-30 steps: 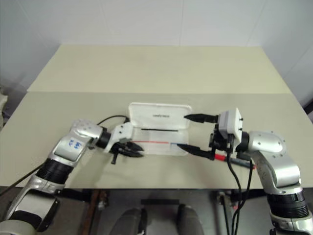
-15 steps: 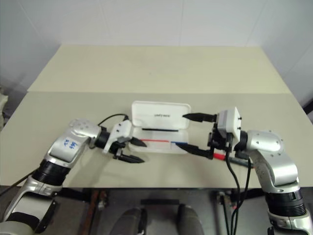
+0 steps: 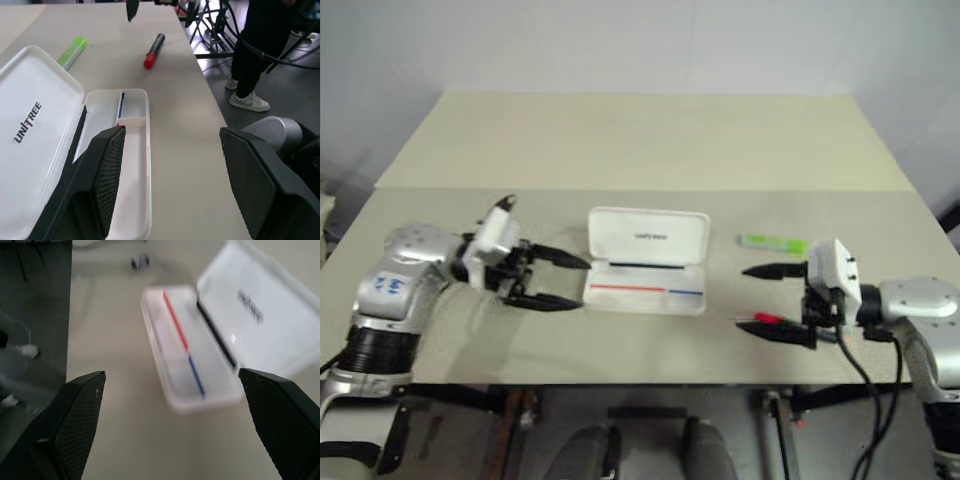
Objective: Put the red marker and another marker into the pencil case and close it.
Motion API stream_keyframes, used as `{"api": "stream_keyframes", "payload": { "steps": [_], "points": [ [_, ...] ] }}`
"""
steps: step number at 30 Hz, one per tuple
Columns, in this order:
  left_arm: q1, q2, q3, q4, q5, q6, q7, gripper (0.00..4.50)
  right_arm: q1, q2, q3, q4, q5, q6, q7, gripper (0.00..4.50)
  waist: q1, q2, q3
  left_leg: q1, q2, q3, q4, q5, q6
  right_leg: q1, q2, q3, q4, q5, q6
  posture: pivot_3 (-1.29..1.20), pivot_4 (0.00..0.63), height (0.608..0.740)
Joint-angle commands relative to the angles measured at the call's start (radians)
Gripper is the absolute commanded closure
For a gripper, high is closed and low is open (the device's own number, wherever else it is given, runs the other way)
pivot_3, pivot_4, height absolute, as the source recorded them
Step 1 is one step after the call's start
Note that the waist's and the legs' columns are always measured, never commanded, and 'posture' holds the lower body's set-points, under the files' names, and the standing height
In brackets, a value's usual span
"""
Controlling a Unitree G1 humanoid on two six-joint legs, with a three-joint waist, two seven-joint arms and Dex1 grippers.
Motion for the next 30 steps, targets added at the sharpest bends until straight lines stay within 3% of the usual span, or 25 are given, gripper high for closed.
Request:
{"api": "stream_keyframes", "payload": {
  "steps": [1, 13, 18, 24, 30],
  "points": [
    [0.016, 0.019, 0.049, 0.015, -0.052, -0.037, -0.037, 1.36, -0.041, -0.038, -0.004, 0.115, -0.044, -0.051, 0.07, 0.0, 0.0, 0.0, 0.0, 0.0, 0.0, 0.0, 0.0, 0.0, 0.0, 0.0, 0.0, 0.0, 0.0, 0.0, 0.0, 0.0, 0.15, 0.74],
    [0.05, 0.103, 0.103, 0.032, -0.096, -0.06, -0.028, 1.36, -0.188, -0.03, 0.106, 0.601, -0.239, -0.248, 0.175, 0.0, -0.001, 0.0, 0.0, 0.0, 0.0, 0.002, 0.0, 0.0, 0.0, -0.001, 0.0, 0.002, 0.0, 0.0, 0.0, 0.0, 0.15, 0.74],
    [0.074, 0.113, 0.13, 0.001, -0.123, -0.048, -0.008, 1.36, -0.213, -0.025, 0.125, 0.724, -0.278, -0.305, 0.189, 0.0, -0.002, 0.0, 0.0, 0.0, 0.0, 0.003, 0.0, 0.0, 0.0, -0.001, 0.001, 0.003, 0.001, 0.0, 0.001, 0.0, 0.15, 0.74],
    [0.08, 0.123, 0.159, -0.01, -0.158, -0.001, -0.005, 1.36, -0.186, -0.02, 0.139, 0.737, -0.296, -0.31, 0.207, 0.0, -0.004, 0.0, 0.0, 0.001, 0.0, 0.003, 0.0, 0.0, 0.0, -0.001, 0.001, 0.004, 0.001, 0.001, 0.001, 0.0, 0.15, 0.74],
    [0.08, 0.127, 0.147, 0.021, -0.151, -0.028, -0.051, 1.32, -0.156, -0.003, 0.131, 0.673, -0.268, -0.292, 0.201, 2.04, -0.004, 0.0, 0.0, 0.001, 0.0, 0.003, 0.0, 0.0, -0.001, -0.001, 0.001, 0.004, 0.001, 0.001, 0.001, 0.0, 0.15, 0.74]
  ]
}}
